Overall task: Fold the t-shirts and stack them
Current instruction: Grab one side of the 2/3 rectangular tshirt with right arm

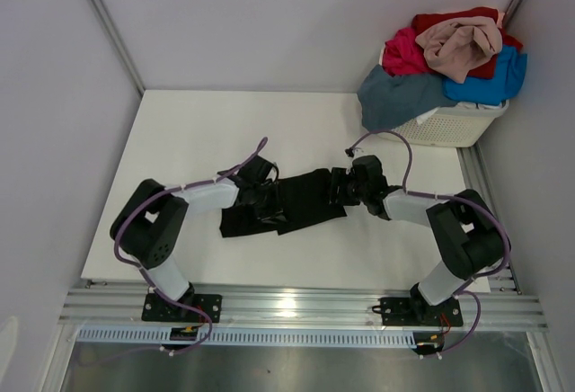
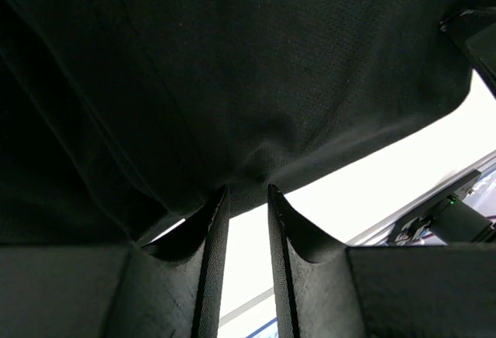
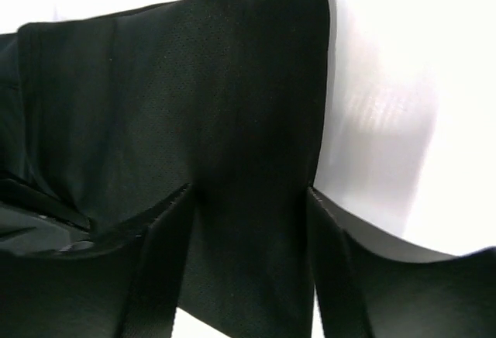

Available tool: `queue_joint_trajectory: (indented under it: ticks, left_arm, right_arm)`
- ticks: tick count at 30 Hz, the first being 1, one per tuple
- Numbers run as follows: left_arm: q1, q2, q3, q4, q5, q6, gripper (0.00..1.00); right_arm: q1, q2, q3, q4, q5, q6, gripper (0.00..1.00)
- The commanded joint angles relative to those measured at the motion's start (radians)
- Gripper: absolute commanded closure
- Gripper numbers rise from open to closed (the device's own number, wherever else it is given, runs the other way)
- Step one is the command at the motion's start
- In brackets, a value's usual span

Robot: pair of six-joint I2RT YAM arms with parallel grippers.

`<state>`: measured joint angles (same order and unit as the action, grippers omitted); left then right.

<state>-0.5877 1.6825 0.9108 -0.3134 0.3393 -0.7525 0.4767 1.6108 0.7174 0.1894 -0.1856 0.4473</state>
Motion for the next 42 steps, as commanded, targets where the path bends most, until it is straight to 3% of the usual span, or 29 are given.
queue_joint_trajectory:
  ticks: [1, 4, 8, 12, 21, 42]
  left_arm:
    - [0.006, 0.016, 0.027, 0.023, -0.013, -0.021, 0.71]
    - [0.006, 0.02, 0.017, 0.037, -0.002, -0.022, 0.71]
    - [0.006, 0.008, 0.013, 0.042, -0.009, -0.019, 0.73]
    - [0.006, -0.049, -0.001, 0.046, -0.028, -0.016, 0.72]
    - [0.006, -0.083, 0.03, -0.026, -0.102, 0.007, 0.71]
    - [0.0, 0.045, 0.079, -0.013, -0.065, -0.002, 0.78]
  right_arm:
    - [0.002, 0.021, 0.001, 0.085, -0.049, 0.018, 0.41]
    - [0.002, 0.041, 0.007, 0.097, -0.071, 0.024, 0.53]
    - [0.002, 0.049, 0.013, 0.104, -0.083, 0.028, 0.81]
    - [0.002, 0.029, 0.022, 0.078, -0.068, 0.011, 0.99]
    - [-0.003, -0.068, 0.004, 0.021, 0.035, -0.018, 1.0]
    - [-0.018, -0.273, 0.069, -0.103, 0.081, -0.09, 1.0]
